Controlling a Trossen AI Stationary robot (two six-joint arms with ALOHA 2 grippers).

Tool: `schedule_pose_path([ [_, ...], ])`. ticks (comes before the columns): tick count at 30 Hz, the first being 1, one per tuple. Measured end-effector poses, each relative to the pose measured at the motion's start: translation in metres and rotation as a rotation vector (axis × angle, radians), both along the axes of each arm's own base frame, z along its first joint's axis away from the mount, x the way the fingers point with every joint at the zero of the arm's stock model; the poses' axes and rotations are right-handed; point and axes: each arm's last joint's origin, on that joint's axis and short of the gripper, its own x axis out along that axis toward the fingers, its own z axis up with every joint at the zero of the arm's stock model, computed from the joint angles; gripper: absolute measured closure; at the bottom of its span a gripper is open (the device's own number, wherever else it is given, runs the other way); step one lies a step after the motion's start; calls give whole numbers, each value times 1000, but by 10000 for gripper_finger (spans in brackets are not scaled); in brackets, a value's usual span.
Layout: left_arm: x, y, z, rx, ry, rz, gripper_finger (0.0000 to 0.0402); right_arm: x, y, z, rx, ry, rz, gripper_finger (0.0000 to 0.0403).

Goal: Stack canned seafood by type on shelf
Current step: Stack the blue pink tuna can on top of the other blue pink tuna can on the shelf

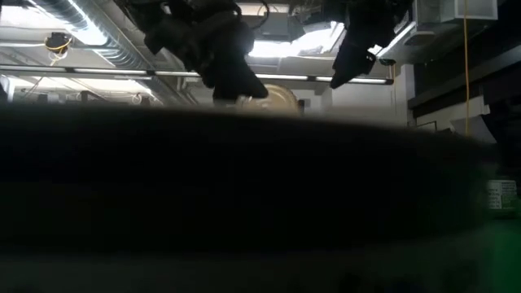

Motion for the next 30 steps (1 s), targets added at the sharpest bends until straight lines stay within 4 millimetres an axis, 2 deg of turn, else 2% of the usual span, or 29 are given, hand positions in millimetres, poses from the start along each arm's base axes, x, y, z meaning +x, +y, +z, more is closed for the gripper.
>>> schedule_pose_path([
  [6,-17,33,23,-52,-78,158,212,0,0,16,-37,-30,38,141],
  [9,-25,54,28,-89,-107,257,210,-1,-1,23,-72,-51,41,141],
  [19,-56,124,38,-202,-256,582,208,-2,-4,25,-164,-59,13,141],
  [24,-64,144,37,-272,-310,682,207,-2,-4,25,-176,-62,28,141],
  [30,-54,155,21,-333,-336,715,207,-1,-4,26,-176,-68,27,141],
])
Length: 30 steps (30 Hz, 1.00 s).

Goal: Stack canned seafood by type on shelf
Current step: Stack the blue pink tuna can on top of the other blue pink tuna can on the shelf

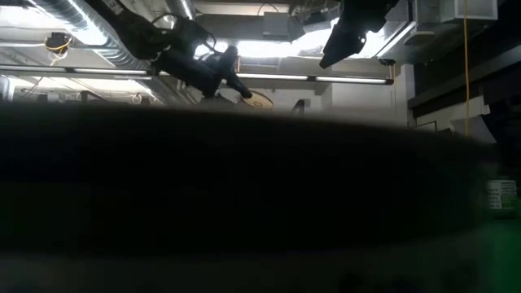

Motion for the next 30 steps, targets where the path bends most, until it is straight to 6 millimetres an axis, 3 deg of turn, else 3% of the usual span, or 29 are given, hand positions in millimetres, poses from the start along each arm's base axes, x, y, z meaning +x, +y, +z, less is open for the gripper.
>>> schedule_pose_path([
  [14,1,22,-36,-167,28,96,206,0,0,0,0,2,0,141],
  [30,0,24,-40,-251,-3,119,206,0,0,-1,-1,4,1,141],
])
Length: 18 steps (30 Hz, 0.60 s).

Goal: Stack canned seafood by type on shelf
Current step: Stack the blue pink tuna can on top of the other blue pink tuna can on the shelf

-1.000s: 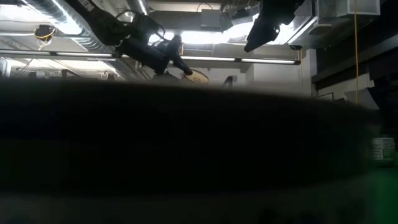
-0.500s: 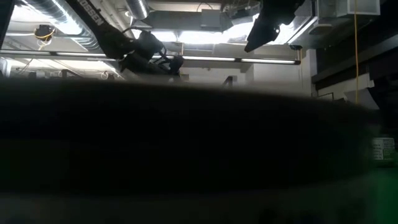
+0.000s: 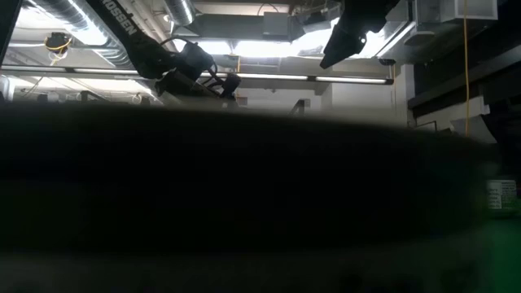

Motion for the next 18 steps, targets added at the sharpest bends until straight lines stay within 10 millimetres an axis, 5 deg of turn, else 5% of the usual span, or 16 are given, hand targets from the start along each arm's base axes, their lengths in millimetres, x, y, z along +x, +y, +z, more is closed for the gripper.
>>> schedule_pose_path([
  [18,-2,-2,-4,-35,43,1,205,0,0,0,0,1,0,141],
])
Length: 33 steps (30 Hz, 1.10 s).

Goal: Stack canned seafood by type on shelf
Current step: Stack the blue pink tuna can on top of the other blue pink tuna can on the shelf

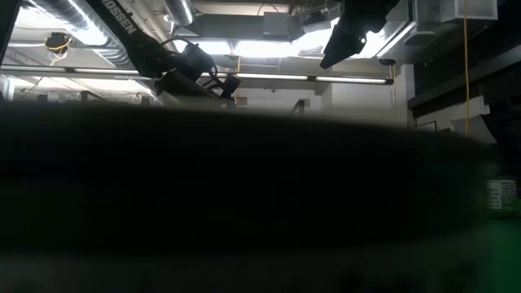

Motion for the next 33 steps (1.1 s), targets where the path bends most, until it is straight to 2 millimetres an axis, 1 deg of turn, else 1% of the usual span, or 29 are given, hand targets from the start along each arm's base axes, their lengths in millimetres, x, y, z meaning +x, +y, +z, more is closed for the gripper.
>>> schedule_pose_path([
  [18,-1,1,0,6,15,50,205,0,0,0,0,5,0,141],
  [33,-2,1,-1,-21,7,98,205,0,0,0,0,7,1,141],
])
